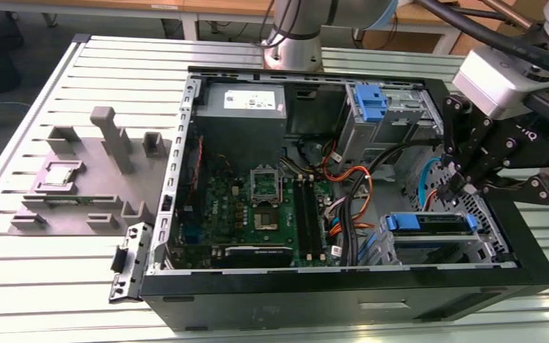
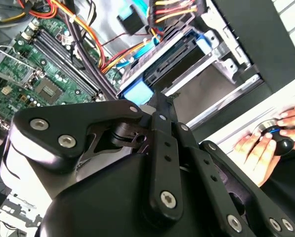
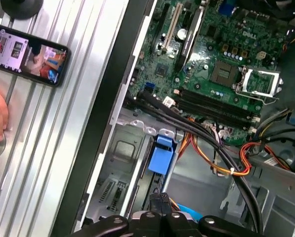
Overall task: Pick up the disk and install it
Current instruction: 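Insert the first disk wire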
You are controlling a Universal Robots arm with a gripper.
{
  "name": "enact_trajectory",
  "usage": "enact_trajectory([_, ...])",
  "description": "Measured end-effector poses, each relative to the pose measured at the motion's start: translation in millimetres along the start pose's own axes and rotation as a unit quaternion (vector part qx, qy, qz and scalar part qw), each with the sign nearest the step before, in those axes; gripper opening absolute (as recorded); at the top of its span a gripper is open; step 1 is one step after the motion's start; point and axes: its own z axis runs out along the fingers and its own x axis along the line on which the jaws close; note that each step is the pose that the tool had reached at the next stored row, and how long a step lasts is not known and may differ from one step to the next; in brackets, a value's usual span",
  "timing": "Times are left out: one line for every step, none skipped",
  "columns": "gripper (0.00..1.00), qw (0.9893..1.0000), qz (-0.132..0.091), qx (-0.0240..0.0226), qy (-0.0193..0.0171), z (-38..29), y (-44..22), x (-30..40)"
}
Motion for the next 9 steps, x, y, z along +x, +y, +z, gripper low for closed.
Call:
enact_trajectory([0.10,1.0000,0.000,0.0002,0.0001,0.1,-0.8,0.0])
enact_trajectory([0.10,1.0000,-0.002,0.0015,0.0004,0.3,-0.8,0.0])
enact_trajectory([0.10,1.0000,-0.006,0.0035,0.0011,0.3,-0.8,0.0])
enact_trajectory([0.10,0.9999,-0.011,0.0051,0.0017,0.4,-0.9,0.0])
enact_trajectory([0.10,0.9998,-0.018,0.0067,0.0021,0.4,-0.9,0.0])
enact_trajectory([0.10,0.9997,-0.025,0.0083,0.0025,0.5,-0.9,0.0])
enact_trajectory([0.10,0.9995,-0.031,0.0100,0.0030,0.6,-0.9,0.0])
enact_trajectory([0.10,0.9992,-0.038,0.0114,0.0035,0.6,-1.0,0.0])
enact_trajectory([0.10,0.9989,-0.045,0.0126,0.0038,0.7,-1.0,0.0])
